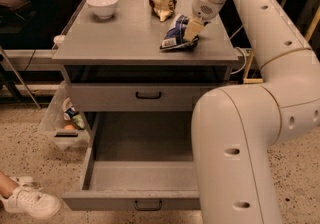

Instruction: Place blue chip bag into middle drawer

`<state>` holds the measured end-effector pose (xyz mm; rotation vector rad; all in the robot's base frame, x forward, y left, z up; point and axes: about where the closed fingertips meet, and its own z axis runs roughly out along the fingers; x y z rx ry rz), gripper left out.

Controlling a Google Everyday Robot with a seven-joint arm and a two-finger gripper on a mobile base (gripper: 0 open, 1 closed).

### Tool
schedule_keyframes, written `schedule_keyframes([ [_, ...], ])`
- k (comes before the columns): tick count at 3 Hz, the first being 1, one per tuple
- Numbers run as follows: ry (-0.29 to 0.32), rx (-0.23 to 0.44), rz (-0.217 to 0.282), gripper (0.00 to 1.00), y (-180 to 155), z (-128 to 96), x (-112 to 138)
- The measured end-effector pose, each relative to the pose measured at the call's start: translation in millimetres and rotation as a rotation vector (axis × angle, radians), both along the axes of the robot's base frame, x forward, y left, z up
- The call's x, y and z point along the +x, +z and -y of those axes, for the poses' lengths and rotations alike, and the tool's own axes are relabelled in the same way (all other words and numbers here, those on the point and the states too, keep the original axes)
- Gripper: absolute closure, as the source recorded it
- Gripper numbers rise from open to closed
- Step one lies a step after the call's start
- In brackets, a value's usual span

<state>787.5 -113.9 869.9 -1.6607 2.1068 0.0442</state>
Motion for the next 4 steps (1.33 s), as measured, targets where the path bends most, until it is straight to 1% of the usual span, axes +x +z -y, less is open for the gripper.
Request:
schedule_keyframes([
  [1, 0.038, -0.004, -0.015, 1.00, 20, 4, -28],
  [2, 0.045, 0.033, 0.066, 1.00, 69, 23, -71],
  [3, 0.032, 0.129, 0.207, 1.00, 134, 37, -129],
  [4, 0.102, 0.200, 0.312, 1.00, 173, 16, -197],
])
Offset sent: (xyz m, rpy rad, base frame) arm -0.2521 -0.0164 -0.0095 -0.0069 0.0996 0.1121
